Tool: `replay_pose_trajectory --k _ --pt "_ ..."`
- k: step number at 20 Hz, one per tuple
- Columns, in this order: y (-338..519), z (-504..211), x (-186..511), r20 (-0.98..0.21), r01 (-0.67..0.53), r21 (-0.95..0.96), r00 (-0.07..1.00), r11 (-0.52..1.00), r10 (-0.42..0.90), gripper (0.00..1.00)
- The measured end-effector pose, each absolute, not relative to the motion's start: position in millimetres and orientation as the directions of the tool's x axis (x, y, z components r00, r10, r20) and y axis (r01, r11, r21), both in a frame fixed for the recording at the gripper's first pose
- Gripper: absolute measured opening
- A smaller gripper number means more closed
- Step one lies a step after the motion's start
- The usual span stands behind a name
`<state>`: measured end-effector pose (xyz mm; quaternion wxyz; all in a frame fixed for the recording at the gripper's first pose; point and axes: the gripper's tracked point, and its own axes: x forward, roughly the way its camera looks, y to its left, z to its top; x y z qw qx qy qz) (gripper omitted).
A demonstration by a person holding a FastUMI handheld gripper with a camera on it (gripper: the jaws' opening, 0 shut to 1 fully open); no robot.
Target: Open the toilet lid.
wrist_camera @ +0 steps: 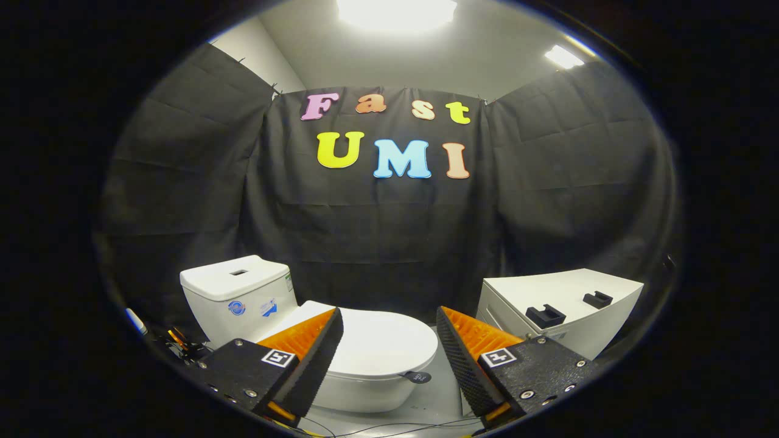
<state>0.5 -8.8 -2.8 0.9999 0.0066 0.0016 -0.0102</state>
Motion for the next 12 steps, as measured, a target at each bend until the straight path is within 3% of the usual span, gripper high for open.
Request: replay_pose_trajectory --k 12 --pt "-17.7 -10.9 15.6 0.015 0.040 0.090 0.999 0.995 -0.041 0.95"
